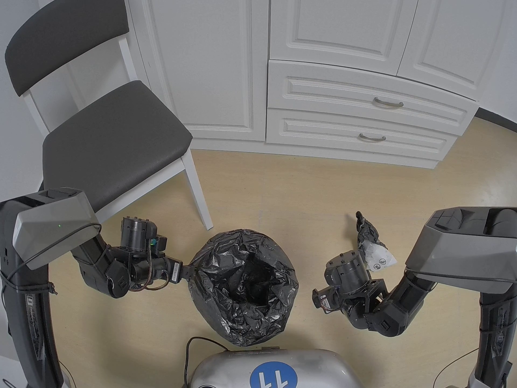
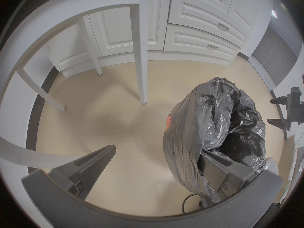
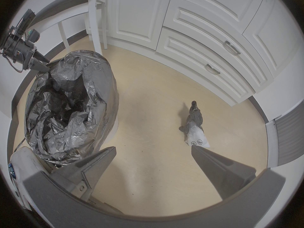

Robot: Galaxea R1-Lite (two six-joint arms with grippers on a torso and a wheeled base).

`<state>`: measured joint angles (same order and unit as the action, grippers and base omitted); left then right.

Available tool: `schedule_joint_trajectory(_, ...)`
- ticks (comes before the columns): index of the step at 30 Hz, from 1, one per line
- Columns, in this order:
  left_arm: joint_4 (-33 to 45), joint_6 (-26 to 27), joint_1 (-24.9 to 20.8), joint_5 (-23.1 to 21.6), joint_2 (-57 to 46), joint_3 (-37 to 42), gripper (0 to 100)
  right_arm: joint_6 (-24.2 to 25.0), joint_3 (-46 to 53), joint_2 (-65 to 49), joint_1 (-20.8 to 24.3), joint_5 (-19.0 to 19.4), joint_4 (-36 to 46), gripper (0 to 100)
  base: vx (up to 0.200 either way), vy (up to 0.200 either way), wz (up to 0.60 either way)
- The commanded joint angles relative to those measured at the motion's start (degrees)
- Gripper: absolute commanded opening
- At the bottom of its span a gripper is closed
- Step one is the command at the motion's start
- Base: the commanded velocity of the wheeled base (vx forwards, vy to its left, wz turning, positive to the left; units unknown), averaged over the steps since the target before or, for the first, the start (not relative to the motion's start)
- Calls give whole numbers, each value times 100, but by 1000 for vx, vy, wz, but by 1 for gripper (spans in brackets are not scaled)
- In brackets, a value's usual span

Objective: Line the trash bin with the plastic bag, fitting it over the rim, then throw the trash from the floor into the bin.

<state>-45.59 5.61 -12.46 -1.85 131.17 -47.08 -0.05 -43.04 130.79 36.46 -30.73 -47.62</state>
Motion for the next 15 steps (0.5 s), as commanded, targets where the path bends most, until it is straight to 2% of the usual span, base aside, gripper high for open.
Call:
schedule_joint_trajectory(1, -2, 2, 15, 1, 163, -64, 100, -4, -46, 122, -87, 6, 7, 100, 0, 0, 0)
schedule_joint_trajectory(15, -90, -77, 95, 10, 954, -565, 100, 5, -231, 306, -227, 6, 7, 100, 0, 0, 0)
